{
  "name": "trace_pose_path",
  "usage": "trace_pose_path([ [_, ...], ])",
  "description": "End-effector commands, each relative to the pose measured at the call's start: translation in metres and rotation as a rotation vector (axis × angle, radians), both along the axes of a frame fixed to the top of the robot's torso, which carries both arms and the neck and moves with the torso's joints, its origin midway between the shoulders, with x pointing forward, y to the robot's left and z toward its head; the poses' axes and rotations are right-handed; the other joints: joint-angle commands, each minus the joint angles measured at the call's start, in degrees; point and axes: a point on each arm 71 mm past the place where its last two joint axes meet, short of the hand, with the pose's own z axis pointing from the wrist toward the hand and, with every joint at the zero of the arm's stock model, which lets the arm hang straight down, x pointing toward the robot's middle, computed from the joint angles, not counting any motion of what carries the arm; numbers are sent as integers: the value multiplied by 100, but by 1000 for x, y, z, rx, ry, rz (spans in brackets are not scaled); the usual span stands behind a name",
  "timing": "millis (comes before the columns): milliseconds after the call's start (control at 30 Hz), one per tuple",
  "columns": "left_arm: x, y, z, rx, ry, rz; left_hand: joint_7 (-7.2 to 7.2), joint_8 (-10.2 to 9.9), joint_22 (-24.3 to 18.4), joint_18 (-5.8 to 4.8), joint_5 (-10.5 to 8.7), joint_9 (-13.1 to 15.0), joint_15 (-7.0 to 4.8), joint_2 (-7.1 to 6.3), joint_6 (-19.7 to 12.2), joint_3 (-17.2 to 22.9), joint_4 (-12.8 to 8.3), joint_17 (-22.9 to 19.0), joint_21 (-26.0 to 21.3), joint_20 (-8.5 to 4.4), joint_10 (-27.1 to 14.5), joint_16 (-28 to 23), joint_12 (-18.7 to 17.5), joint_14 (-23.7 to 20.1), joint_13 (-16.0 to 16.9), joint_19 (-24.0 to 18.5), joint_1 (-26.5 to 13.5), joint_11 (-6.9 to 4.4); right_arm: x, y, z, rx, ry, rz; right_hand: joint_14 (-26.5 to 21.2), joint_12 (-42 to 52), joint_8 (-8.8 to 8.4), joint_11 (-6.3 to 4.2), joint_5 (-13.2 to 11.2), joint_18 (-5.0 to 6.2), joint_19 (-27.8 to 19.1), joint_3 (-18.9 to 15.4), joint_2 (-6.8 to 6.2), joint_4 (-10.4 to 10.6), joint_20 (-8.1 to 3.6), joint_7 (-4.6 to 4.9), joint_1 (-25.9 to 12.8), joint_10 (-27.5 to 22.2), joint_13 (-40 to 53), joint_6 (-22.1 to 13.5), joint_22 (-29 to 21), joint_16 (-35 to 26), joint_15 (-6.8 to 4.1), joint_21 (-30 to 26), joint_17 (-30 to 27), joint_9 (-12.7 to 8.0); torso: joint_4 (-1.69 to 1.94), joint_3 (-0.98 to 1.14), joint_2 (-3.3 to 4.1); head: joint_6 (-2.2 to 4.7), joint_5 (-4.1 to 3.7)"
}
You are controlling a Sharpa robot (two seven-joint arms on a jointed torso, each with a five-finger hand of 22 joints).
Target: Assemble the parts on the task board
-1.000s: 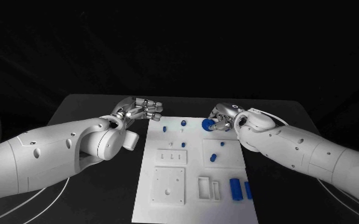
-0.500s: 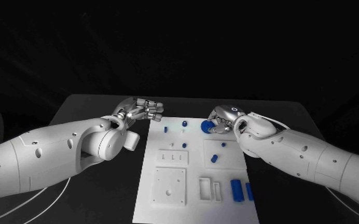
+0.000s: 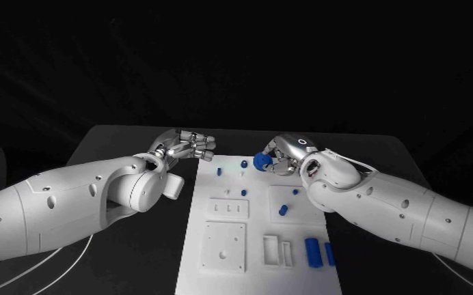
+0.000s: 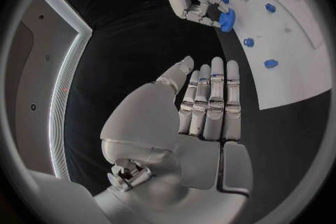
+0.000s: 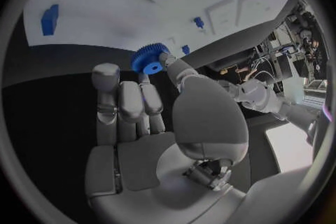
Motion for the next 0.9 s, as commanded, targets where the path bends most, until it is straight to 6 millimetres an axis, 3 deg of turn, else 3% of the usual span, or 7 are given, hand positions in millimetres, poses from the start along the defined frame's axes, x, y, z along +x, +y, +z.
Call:
trace_pose_path([
  [33,-1,-2,2,-3,-10,-12,-2,-1,9,112,-3,2,35,-41,-29,34,-1,-4,22,-6,-44,-27,-28,4,-3,-2,0,-4,-3,7,5,-13,-62,-3,0,-5,16,3,-36,-43,58,1,-64,53,-46,-134,8,40,7,381,440,20,-30,17,-9,11,12,-6,5,10,12],
  [500,-1,-5,2,-4,-9,-18,-2,-1,9,112,-3,2,35,-41,-29,34,-1,-4,22,-6,-44,-27,-28,4,-3,-2,0,-4,-8,43,-9,-49,-57,52,-3,-21,16,2,-59,-50,60,8,-83,107,-47,-135,21,39,0,383,446,14,-29,52,-27,11,35,-6,19,7,29],
  [900,-1,-7,2,-5,-9,-24,-2,-1,9,112,-3,2,35,-41,-29,34,-1,-4,22,-6,-44,-27,-28,4,-3,-2,0,-4,-8,59,-22,-86,-30,72,-6,-25,16,3,-61,-50,58,18,-84,123,-47,-132,26,38,-1,373,443,4,-29,42,-42,10,16,2,14,-15,51],
])
